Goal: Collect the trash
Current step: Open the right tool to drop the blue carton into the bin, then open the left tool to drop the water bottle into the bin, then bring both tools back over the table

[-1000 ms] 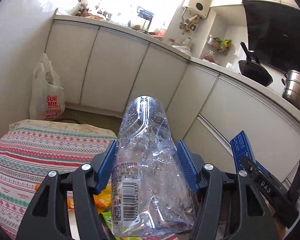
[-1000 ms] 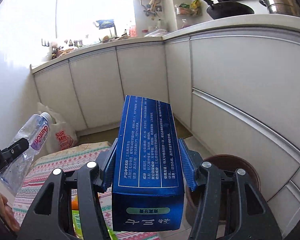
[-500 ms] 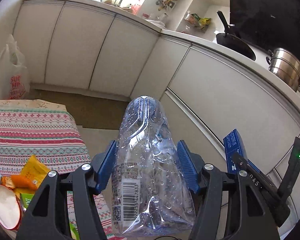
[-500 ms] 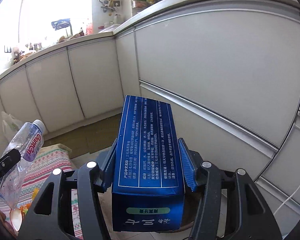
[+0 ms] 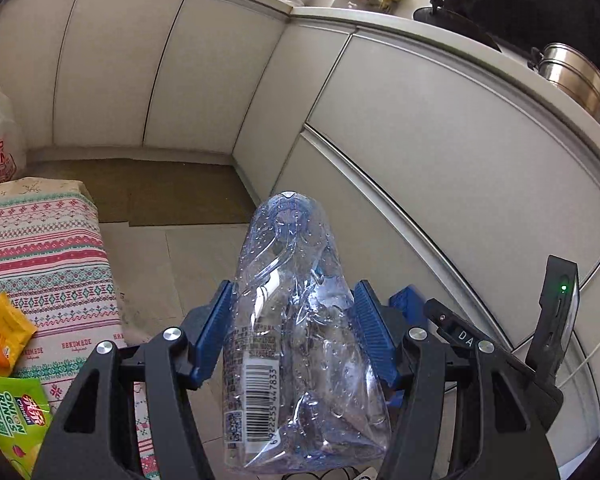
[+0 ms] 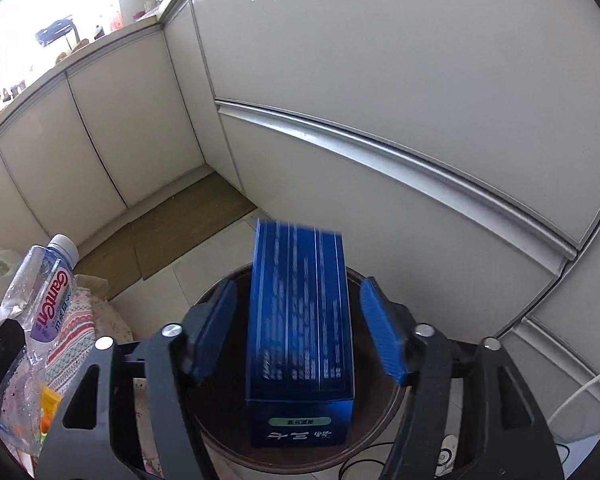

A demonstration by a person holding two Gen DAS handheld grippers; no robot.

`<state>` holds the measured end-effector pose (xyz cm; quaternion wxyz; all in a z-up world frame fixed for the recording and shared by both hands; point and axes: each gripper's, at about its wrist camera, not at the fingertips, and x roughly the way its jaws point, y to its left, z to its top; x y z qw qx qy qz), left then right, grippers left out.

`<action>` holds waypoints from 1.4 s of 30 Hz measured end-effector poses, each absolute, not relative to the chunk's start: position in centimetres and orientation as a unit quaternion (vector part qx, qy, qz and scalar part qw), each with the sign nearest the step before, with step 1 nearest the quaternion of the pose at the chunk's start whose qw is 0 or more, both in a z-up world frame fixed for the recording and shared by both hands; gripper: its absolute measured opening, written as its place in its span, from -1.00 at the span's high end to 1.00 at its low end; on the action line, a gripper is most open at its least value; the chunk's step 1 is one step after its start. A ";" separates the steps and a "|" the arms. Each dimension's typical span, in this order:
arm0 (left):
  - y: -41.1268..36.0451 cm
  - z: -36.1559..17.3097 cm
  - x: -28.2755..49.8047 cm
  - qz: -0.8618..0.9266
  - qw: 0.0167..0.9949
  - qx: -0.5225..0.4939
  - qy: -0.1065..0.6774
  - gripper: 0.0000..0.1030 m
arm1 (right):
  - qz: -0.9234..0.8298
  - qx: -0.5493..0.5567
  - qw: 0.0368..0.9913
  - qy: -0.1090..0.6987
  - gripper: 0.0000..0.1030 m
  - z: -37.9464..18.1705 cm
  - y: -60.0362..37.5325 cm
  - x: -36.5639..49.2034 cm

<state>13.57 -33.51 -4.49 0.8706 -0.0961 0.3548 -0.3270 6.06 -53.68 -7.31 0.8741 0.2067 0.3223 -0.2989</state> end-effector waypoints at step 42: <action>-42.7 -10.4 14.9 -0.292 0.841 0.005 0.455 -0.68 | -0.478 0.190 0.802 0.303 -0.86 -7.4 -58.3 -0.3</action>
